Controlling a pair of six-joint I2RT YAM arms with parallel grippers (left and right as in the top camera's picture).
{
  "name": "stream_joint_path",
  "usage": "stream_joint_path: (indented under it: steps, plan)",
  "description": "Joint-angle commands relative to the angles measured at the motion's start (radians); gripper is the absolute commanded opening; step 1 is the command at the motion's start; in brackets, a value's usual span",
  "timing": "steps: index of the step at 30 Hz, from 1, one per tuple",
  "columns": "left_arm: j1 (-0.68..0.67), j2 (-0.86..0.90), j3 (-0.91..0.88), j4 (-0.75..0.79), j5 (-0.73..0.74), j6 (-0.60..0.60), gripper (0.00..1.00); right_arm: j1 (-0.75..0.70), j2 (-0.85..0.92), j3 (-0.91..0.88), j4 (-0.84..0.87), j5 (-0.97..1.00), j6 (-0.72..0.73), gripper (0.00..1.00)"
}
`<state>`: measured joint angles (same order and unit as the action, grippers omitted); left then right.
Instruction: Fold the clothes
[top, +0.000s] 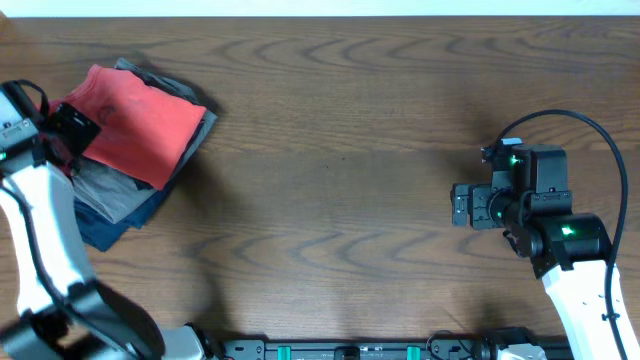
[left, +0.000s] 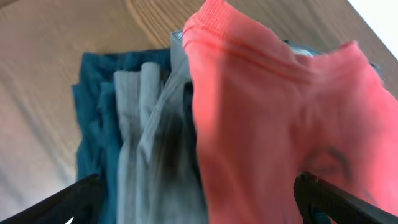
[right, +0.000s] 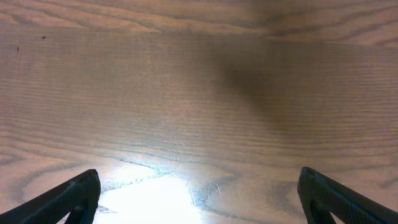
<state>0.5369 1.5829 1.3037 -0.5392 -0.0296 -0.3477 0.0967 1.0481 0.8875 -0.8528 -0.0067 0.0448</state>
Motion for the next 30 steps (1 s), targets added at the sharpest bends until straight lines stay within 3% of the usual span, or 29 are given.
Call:
stream_joint_path:
  steps: [1,6,9,10,17,20,24,30]
  plan:
    - [0.002,0.051,0.026,0.048,0.036,-0.028,0.97,0.0,-0.001,0.022,-0.009,0.01,0.011,0.99]
    - [0.0,0.114,0.026,0.119,0.083,-0.033,0.6,0.0,-0.001,0.022,-0.018,0.01,0.011,0.99]
    - [-0.001,0.135,0.026,0.13,0.148,-0.032,0.12,0.0,-0.001,0.022,-0.015,0.01,0.011,0.99]
    - [0.0,0.134,0.027,0.142,0.199,-0.032,0.06,0.0,-0.001,0.022,-0.013,0.01,0.011,0.99]
    - [-0.074,0.046,0.074,0.302,0.585,-0.091,0.06,0.0,-0.001,0.022,-0.009,0.011,0.011,0.99]
    - [-0.17,-0.006,0.121,0.344,0.621,-0.13,0.06,0.0,-0.001,0.022,0.002,0.029,0.039,0.99]
    - [-0.349,-0.047,0.152,0.384,0.623,-0.228,0.06,-0.009,-0.008,0.023,0.004,0.132,0.201,0.99]
    - [-0.723,-0.043,0.152,0.585,0.65,-0.323,0.06,-0.074,-0.029,0.023,0.002,0.163,0.278,0.99]
